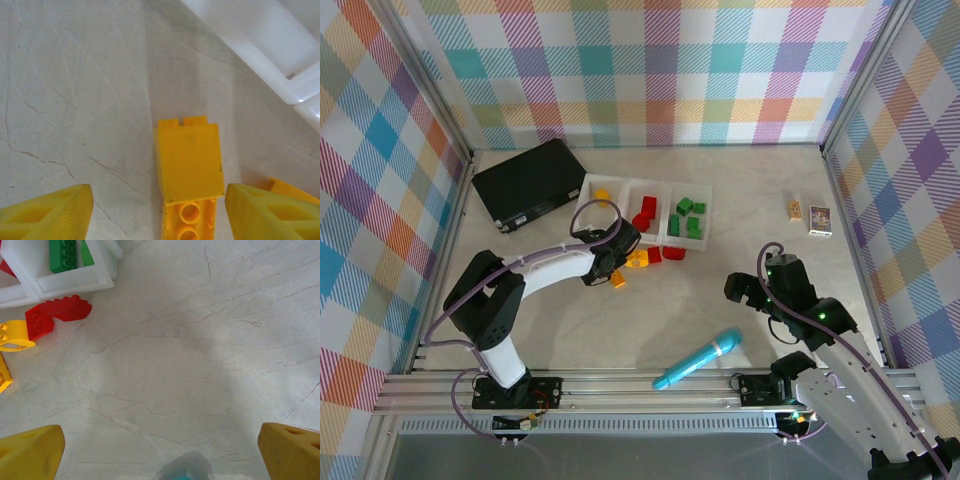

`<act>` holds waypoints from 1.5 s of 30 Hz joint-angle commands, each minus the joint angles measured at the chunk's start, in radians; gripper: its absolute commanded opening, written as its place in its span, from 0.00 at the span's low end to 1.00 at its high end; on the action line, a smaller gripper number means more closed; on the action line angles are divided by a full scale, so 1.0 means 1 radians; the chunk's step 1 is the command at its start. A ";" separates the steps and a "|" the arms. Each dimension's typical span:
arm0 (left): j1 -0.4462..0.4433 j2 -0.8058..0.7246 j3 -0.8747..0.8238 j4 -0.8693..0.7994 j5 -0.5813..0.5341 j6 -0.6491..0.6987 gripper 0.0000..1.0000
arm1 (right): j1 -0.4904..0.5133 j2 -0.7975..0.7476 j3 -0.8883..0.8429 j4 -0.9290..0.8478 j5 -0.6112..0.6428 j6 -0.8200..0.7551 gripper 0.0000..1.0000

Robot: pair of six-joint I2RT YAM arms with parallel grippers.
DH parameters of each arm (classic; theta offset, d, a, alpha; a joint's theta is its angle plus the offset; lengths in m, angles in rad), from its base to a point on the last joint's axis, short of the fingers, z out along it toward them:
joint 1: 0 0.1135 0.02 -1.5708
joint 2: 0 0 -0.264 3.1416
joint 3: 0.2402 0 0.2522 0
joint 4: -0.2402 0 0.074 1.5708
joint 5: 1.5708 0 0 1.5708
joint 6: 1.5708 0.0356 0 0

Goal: Sort the legos into containers by color
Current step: Pick up the lego from the center of the table, then place the lego in the container.

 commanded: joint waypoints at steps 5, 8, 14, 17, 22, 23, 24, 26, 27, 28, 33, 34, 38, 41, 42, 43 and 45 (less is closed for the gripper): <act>0.034 0.078 0.064 0.043 0.007 -0.007 0.64 | -0.004 0.002 -0.003 0.004 -0.020 -0.014 0.99; 0.042 0.109 0.089 0.050 0.022 0.005 0.61 | -0.004 0.005 -0.002 0.003 -0.020 -0.015 0.99; 0.054 0.152 0.092 0.066 0.048 0.010 0.61 | -0.004 0.013 -0.003 0.006 -0.020 -0.020 0.99; 0.062 0.163 0.085 0.083 0.059 0.013 0.59 | -0.004 0.021 -0.003 0.008 -0.020 -0.021 0.99; 0.072 0.163 0.061 0.108 0.064 0.022 0.48 | -0.004 0.034 0.008 0.004 -0.016 -0.024 0.99; 0.075 0.161 0.057 0.111 0.065 0.023 0.41 | -0.004 0.035 0.009 0.000 -0.014 -0.022 0.99; 0.076 0.161 0.054 0.112 0.065 0.023 0.36 | -0.004 0.034 0.010 -0.002 -0.014 -0.021 0.99; 0.083 0.162 0.054 0.111 0.065 0.029 0.31 | -0.004 0.029 0.008 -0.002 -0.013 -0.017 0.99; 0.084 0.160 0.053 0.111 0.067 0.034 0.30 | -0.004 0.028 0.005 -0.002 -0.012 -0.016 0.99; 0.086 0.154 0.051 0.113 0.067 0.039 0.28 | -0.004 0.024 0.003 -0.002 -0.009 -0.013 0.99; 0.086 0.088 0.027 0.136 0.061 0.087 0.22 | -0.002 0.025 0.006 -0.007 -0.005 -0.012 0.99; 0.086 0.067 0.022 0.141 0.061 0.106 0.21 | -0.004 0.024 0.010 -0.009 -0.005 -0.011 0.99; 0.086 -0.021 0.023 0.127 0.061 0.216 0.17 | -0.004 0.016 0.013 -0.014 -0.006 -0.004 0.99; 0.086 -0.073 0.062 0.047 0.042 0.278 0.16 | -0.004 0.003 0.007 -0.018 -0.012 0.005 0.99; 0.086 -0.095 0.069 0.033 0.037 0.295 0.16 | -0.004 -0.002 0.005 -0.016 -0.013 0.007 0.99; 0.086 -0.124 0.069 0.023 0.031 0.314 0.16 | -0.004 -0.008 0.002 -0.015 -0.014 0.009 0.99; 0.086 -0.181 0.070 0.015 0.018 0.346 0.16 | -0.004 -0.012 0.000 -0.014 -0.011 0.010 0.99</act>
